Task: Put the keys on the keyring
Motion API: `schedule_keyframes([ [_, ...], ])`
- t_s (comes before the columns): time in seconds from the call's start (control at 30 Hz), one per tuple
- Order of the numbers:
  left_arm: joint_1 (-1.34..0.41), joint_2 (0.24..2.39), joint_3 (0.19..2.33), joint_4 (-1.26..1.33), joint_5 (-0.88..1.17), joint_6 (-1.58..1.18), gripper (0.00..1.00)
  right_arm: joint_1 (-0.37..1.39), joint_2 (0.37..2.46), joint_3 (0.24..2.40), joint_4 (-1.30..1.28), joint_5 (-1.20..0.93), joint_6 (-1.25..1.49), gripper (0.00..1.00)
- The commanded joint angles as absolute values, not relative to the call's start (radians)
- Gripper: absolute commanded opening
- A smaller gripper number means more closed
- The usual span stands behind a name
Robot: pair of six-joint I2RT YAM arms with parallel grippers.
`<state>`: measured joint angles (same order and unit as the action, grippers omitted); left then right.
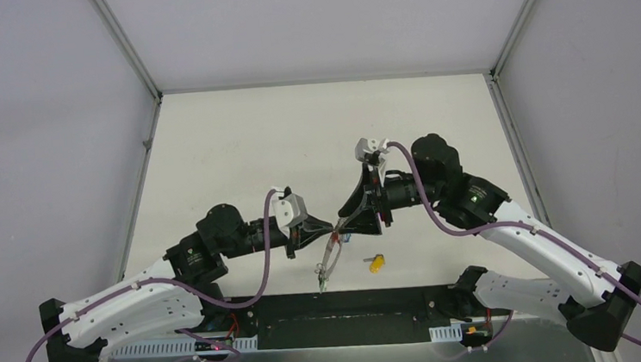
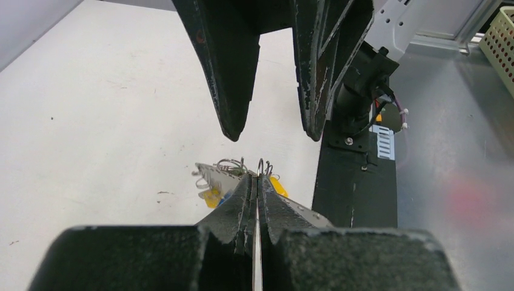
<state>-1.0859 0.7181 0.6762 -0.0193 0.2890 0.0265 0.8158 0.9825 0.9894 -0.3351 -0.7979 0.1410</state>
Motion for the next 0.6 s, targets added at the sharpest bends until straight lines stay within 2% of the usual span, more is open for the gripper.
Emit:
schedule_keyframes([
  [0.0,-1.085,0.658,0.650,0.116,0.234,0.003,0.00,0.817,0.962,1.001,-0.290,-0.770,0.143,0.49],
  [0.27,-1.085,0.628,0.624,0.157,0.241,-0.038,0.00,0.816,0.971,0.983,-0.282,-0.757,0.143,0.55],
  [0.43,-1.085,0.638,0.627,0.173,0.250,-0.043,0.00,0.816,0.989,0.983,-0.247,-0.784,0.154,0.54],
  [0.57,-1.085,0.645,0.625,0.192,0.249,-0.049,0.00,0.817,1.012,0.982,-0.218,-0.819,0.167,0.49],
])
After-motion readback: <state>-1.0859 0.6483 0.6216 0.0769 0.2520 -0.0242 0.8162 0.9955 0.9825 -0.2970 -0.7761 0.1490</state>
